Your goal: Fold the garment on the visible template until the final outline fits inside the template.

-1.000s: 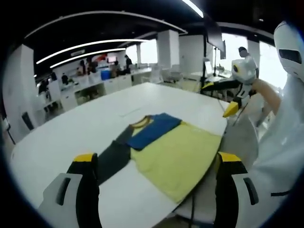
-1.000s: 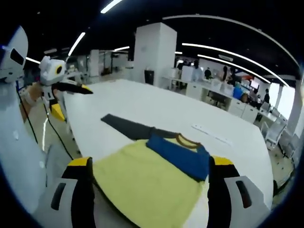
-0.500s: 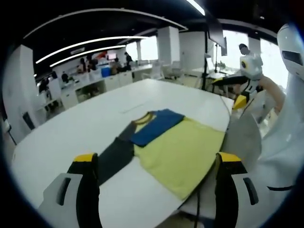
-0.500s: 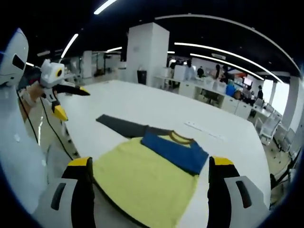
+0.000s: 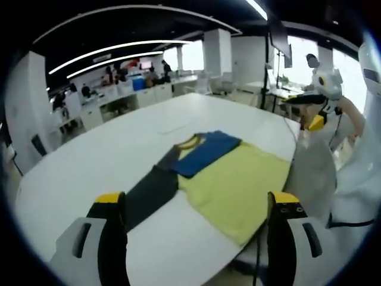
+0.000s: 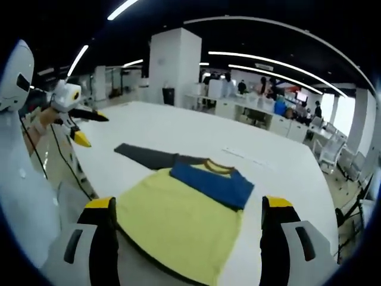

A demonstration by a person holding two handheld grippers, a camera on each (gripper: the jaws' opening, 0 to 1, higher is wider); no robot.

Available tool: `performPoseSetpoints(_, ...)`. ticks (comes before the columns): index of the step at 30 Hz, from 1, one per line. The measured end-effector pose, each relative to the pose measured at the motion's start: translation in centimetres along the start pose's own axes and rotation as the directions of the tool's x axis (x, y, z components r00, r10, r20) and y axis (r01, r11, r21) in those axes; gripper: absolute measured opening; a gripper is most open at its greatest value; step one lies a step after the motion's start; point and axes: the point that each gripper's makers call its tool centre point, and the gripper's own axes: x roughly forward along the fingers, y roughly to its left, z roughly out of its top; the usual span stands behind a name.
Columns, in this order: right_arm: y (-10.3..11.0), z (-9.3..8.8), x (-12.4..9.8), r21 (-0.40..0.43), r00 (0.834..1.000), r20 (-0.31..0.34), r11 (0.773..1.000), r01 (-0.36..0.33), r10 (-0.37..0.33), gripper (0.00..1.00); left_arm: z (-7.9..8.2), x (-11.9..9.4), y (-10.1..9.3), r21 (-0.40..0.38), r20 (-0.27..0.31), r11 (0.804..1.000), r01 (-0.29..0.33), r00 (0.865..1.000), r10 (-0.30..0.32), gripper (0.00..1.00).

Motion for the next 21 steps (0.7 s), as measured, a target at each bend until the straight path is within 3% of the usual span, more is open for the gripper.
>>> performPoseSetpoints(10,0.0,-0.5,-0.2,0.009,1.0,-0.005,1.0,0.004,-0.004,1.0,-1.3,0.5,2.2,-0.024,-0.015,1.0,0.0,1.0,0.0,0.82)
performPoseSetpoints(16,-0.3,-0.7,-0.5,0.02,1.0,-0.005,1.0,0.017,-0.017,1.0,-2.1,0.9,3.3,-0.053,-0.017,0.999,0.004,1.0,-0.005,0.67)
performPoseSetpoints(21,-0.3,-0.8,-0.6,0.02,1.0,-0.008,1.0,0.017,-0.017,1.0,-3.0,1.1,4.6,-0.072,-0.024,0.997,-0.023,0.999,0.021,0.64)
